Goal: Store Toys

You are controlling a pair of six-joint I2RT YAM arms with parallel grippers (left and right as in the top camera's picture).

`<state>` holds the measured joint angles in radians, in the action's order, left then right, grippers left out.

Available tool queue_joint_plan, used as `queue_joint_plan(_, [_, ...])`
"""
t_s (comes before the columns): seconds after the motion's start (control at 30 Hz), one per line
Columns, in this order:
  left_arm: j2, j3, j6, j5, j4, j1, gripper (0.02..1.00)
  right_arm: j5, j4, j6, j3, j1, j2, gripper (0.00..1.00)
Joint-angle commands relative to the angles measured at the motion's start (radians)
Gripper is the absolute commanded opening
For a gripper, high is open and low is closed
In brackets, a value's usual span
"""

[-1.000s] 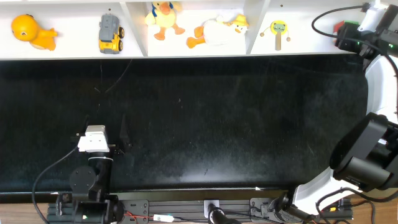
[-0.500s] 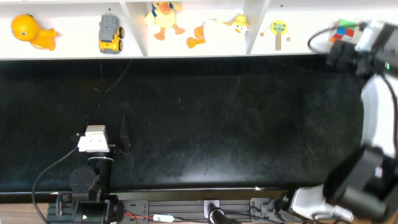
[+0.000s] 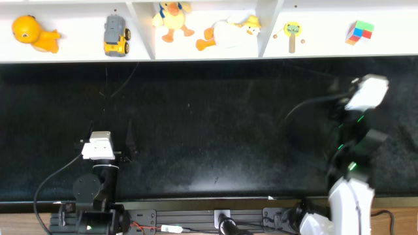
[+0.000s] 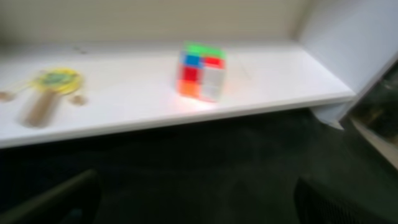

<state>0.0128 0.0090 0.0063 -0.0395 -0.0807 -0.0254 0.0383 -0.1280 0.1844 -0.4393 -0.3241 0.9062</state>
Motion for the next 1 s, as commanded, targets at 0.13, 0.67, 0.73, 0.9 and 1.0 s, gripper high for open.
queue_joint_plan(0.13, [-0.010,-0.001,0.005,0.000,-0.003,0.003,0.996,0.002,-0.048,-0.005,0.257,0.207,-0.409,0.996])
queue_joint_plan(0.67, [-0.010,-0.001,0.005,0.000,-0.003,0.003,0.996,-0.031,0.198,-0.030,0.434,0.227,-0.901,0.996])
queue_joint_plan(0.73, [-0.010,-0.001,0.005,0.000,-0.003,0.003,0.996,-0.032,0.205,-0.031,0.435,0.229,-0.904,0.996])
queue_joint_plan(0.9, [-0.010,-0.001,0.005,0.000,-0.003,0.003,0.996,-0.032,0.203,-0.031,0.435,0.241,-0.904,0.996])
queue_joint_plan(1.0, [-0.010,-0.001,0.005,0.000,-0.003,0.003,0.996,-0.032,0.204,-0.031,0.435,0.231,-0.903,0.996])
